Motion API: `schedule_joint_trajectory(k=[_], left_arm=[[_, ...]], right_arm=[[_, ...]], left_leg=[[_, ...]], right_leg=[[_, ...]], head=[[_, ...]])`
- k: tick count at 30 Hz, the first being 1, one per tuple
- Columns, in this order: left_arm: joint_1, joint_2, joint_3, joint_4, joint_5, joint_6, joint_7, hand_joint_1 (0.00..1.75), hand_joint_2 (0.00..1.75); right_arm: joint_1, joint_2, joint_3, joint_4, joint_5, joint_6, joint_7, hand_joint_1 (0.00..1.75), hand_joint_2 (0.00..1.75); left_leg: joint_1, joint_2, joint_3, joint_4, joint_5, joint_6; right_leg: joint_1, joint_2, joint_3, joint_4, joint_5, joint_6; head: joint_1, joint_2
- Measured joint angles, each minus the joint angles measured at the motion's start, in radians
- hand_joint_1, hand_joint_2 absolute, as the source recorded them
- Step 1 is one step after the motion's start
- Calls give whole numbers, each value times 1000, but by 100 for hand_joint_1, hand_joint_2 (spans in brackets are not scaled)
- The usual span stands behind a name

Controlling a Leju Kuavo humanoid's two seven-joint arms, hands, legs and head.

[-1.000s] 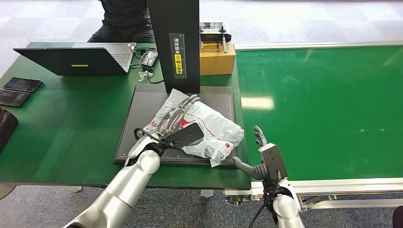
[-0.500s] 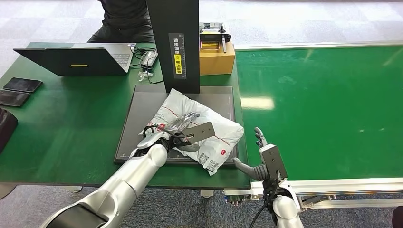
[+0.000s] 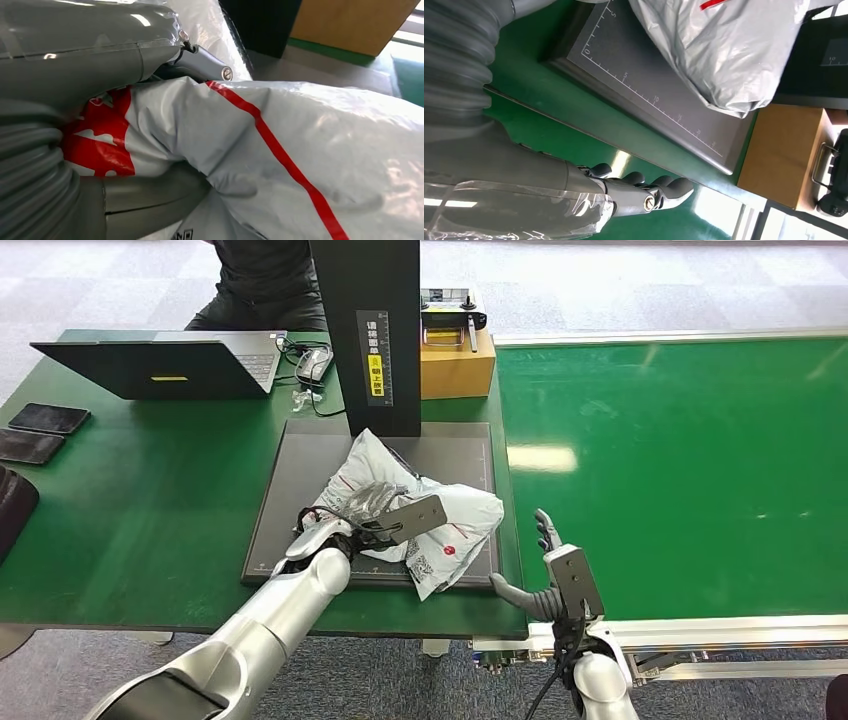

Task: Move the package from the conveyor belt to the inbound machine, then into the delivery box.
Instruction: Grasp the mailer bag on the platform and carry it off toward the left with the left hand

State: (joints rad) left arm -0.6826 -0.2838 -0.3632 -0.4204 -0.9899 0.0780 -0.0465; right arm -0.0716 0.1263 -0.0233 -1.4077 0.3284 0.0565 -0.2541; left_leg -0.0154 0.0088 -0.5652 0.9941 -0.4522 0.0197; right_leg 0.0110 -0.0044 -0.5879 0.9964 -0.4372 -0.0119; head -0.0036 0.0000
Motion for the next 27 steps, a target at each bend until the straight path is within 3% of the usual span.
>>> schedule_joint_trajectory(k=[4, 8, 11, 18, 27], left_arm=[[23, 0, 18, -1, 24, 65, -67, 175, 175], [53, 2, 20, -9, 14, 211, -152, 175, 175], [65, 7, 20, -23, -3, 304, -170, 175, 175], [72, 52, 45, -67, -49, 453, -73, 175, 175], [80, 156, 208, -103, -85, 554, 29, 175, 175]], right_arm=[[8, 0, 2, -2, -1, 0, 0, 0, 175], [13, 0, 8, -5, -9, -1, -8, 0, 175], [18, 0, 11, -7, -16, -1, -14, 0, 175], [37, -1, 15, -17, -26, -1, -27, 0, 175], [54, -2, 27, -20, -35, -3, -36, 0, 175]], left_leg=[[0, 0, 0, 0, 0, 0], [0, 0, -1, 0, 0, 0], [0, 0, -2, 0, 0, 0], [0, 0, -2, 0, 0, 0], [1, 1, -3, -1, 0, -1]], right_leg=[[0, 0, 0, 0, 0, 0], [0, 0, -1, 0, 0, 0], [0, 0, -2, 0, 0, 0], [1, 1, -3, 0, 0, 0], [1, 2, -4, 1, 0, -1]], head=[[0, 0], [0, 0], [0, 0], [0, 0], [0, 0]])
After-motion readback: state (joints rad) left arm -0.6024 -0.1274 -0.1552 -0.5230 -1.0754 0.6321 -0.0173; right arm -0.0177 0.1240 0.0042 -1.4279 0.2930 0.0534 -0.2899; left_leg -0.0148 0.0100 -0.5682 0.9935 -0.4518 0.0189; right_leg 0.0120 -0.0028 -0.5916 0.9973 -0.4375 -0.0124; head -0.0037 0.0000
